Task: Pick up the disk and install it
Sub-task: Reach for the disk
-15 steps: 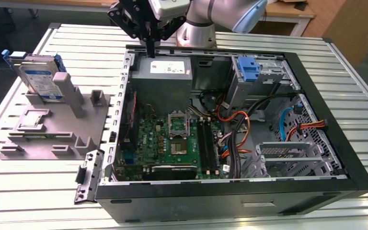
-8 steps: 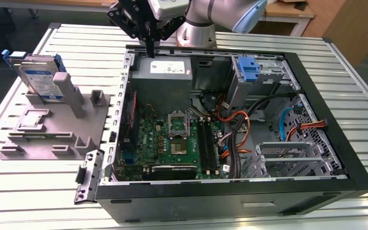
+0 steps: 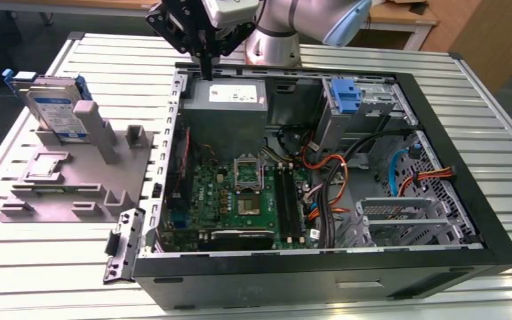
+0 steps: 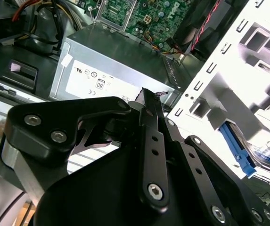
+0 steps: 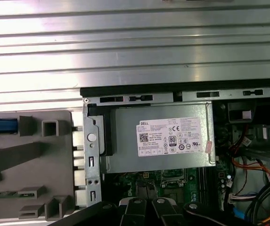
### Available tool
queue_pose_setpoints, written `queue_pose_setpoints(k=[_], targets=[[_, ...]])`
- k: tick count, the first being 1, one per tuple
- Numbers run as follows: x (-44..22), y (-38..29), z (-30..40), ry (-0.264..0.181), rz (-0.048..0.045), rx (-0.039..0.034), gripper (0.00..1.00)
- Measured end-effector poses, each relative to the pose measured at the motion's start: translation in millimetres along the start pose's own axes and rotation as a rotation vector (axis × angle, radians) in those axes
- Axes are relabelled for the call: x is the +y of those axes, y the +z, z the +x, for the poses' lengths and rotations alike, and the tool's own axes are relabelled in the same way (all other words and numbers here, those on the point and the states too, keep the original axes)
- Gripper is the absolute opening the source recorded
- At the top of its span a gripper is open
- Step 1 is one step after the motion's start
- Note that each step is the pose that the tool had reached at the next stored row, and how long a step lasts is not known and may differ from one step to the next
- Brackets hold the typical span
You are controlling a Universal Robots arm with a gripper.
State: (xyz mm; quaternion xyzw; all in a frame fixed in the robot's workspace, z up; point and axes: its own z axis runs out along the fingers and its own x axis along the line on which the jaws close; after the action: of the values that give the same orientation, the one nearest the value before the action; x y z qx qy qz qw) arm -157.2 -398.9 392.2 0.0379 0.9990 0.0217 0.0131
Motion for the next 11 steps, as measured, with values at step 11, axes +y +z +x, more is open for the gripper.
queue_pose_setpoints(k=[11], targets=[[-0.5,0.2,6.1,0.000,0.0001,0.0000,0.10]])
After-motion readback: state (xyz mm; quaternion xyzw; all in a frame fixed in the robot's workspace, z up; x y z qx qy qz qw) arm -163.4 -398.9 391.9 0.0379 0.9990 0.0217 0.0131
